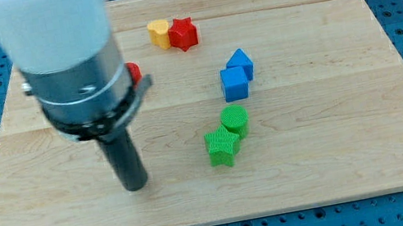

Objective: Slide the red circle towards the yellow heart

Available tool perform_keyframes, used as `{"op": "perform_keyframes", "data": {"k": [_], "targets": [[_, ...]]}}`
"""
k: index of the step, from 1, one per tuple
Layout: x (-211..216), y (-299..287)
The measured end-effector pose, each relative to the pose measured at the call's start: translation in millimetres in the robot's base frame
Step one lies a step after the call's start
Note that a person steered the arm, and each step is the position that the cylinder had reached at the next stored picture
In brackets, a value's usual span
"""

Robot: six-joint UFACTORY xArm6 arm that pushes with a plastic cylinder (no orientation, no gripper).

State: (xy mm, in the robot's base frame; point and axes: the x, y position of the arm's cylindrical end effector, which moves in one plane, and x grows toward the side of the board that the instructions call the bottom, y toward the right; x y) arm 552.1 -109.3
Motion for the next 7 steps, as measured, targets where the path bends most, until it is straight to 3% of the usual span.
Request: {"op": "perform_keyframes", "data": {"k": [2, 5, 7], "targets": [[-43.2, 1.0], [-144.9, 3.7], [-176.2, 27.6]]}}
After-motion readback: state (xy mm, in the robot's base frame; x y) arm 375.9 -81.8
